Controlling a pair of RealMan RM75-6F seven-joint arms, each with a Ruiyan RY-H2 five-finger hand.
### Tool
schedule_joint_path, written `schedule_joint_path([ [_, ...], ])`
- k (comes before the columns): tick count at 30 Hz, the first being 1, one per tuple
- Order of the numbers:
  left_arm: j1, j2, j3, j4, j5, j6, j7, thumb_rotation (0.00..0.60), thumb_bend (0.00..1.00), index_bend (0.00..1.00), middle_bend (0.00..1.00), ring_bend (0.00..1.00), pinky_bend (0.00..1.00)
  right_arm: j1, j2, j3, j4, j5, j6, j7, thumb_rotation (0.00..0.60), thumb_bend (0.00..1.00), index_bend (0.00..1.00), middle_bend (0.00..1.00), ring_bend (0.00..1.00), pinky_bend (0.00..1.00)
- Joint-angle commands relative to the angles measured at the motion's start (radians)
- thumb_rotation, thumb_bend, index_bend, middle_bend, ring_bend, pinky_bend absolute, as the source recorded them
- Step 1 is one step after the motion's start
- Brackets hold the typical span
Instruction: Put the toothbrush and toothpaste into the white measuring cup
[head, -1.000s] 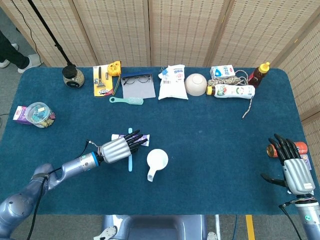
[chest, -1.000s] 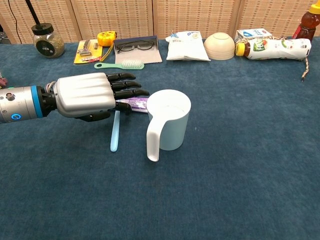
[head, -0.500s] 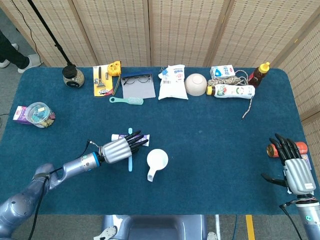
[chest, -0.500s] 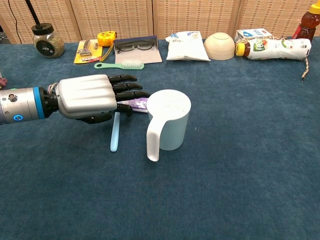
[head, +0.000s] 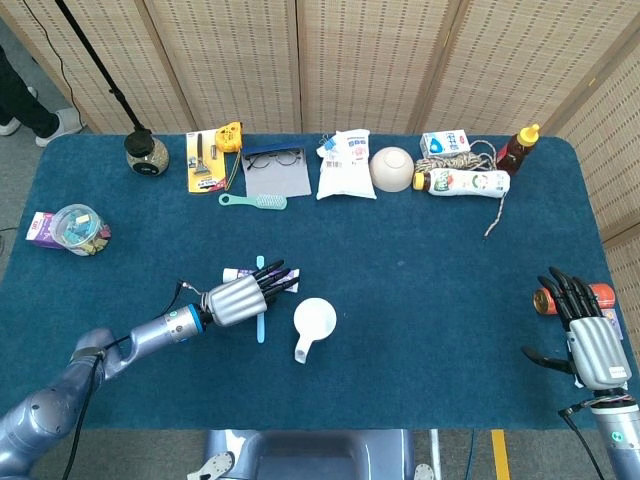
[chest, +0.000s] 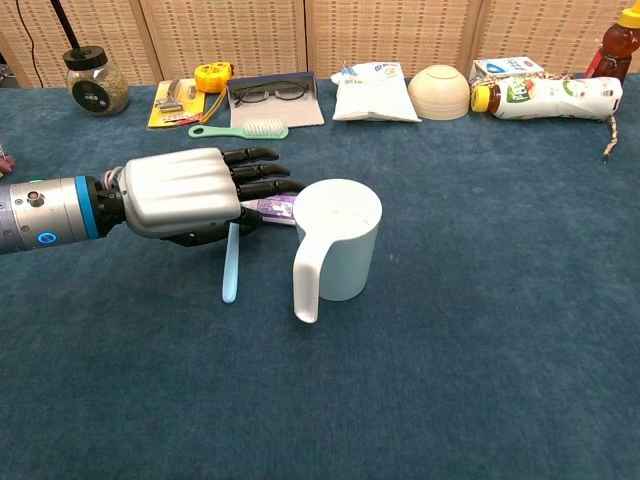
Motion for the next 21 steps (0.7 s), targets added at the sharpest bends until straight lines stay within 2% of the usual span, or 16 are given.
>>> schedule_joint_path([
  [1,0.001,-0.005,0.000,0.006,-0.003,0.003,0.003,0.600,0.50,0.54,0.00,0.00,0.00,-0.001,-0.001,0.001,0.001,0.000,0.002,-0.001,0.600,0.00,0.00,0.00,0.00,0.00],
  [9,0.009,-0.020,0.002,0.024,-0.013,0.007,0.013,0.600,0.52,0.67,0.00,0.00,0.00,-0.004,0.000,0.003,-0.003,-0.004,0.012,0.005,0.600,0.00,0.00,0.00,0.00,0.00],
  [21,0.006,0.011,-0.020,0.009,-0.036,0.068,0.011,0.600,0.52,0.69,0.00,0.00,0.00,-0.002,-0.001,0.000,-0.006,-0.006,0.004,0.003,0.600,0.00,0.00,0.00,0.00,0.00],
])
